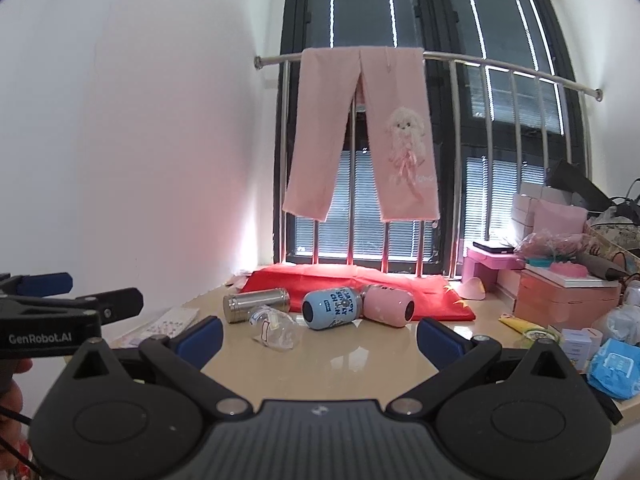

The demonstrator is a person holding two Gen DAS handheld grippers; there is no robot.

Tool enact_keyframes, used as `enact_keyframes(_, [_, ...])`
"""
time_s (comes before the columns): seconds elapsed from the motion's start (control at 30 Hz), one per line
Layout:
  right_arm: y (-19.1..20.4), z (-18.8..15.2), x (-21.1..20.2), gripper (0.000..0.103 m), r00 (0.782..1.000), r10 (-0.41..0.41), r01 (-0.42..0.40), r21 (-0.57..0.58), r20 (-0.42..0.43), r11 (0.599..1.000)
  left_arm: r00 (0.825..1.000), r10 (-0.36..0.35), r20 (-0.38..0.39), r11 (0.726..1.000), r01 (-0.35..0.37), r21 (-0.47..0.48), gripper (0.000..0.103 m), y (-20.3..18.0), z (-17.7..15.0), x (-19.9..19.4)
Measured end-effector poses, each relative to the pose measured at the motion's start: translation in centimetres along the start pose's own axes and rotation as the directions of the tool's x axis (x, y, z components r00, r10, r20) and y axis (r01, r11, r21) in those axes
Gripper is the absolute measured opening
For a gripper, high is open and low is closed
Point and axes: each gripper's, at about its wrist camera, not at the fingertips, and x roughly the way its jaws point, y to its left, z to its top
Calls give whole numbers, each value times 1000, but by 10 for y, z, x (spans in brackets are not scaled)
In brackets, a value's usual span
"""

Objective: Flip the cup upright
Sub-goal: 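Move the right gripper down toward the clear Hello Kitty cup lying sideways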

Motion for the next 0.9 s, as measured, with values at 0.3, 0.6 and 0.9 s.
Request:
enact_keyframes(0.3, [5,9,62,103,999,23,-23,-19,-43,1000,1000,6,-23,1000,-6,2,103,16,5,54])
enact_keyframes(0.6, [19,15,141,103,989,61,-73,-83,-136,994,996,27,-83,1000,-27,1,103,42,2,123])
enact_keyframes(0.9, [36,24,242,103,953,104,-172,-227,-285,959,985,76,-157,997,-75,14,103,82,-12,190])
